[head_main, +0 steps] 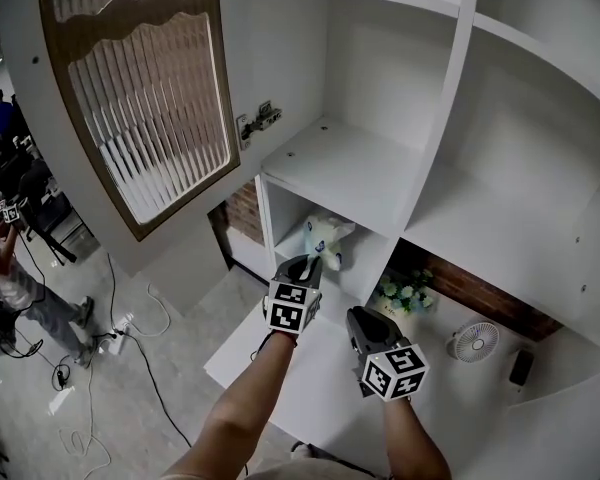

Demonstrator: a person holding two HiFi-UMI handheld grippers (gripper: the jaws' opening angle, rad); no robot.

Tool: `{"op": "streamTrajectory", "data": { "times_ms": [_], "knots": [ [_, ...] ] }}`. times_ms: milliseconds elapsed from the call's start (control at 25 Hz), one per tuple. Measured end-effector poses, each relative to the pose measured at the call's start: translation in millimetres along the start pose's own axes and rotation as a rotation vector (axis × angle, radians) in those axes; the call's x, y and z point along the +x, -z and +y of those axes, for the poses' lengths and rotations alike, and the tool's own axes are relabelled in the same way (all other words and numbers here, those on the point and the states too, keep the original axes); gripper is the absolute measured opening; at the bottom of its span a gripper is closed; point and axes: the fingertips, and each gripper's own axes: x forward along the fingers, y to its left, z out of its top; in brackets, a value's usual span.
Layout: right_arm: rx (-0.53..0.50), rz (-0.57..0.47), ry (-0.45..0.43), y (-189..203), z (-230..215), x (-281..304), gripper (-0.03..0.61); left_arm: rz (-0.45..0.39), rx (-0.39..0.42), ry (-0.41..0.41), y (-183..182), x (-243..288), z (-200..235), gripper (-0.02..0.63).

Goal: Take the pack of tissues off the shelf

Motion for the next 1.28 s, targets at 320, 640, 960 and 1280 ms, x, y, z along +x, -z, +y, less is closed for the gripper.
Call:
{"op": "streamTrajectory", "data": {
  "times_ms": [320,640,960,1280],
  "knots": [
    [0.014,-0.018,0.004,-1.8,8.8,-19.1,0.048,-0.018,0.008,0.006,-8.0,-29.5,-19.4,0.038],
    [0.013,-0.033,-0.017,-3.8,16.6,-39.2,0.048,-0.023,0.008,-0.026,-12.5,-54.1,-32.2,0.035],
    [0.018,-0.046,-0.032,-3.7,20.7,-63.4,0.048,-0.019,-0.012,-0.037,-8.1,-80.4,-56.6,0.035],
    [0.020,-0.051,-0.049,-1.9,23.7,-94.7,0.048,-0.020,-0.036,-0.058,-6.7,-106.7,-83.0,0.035]
  ]
}}
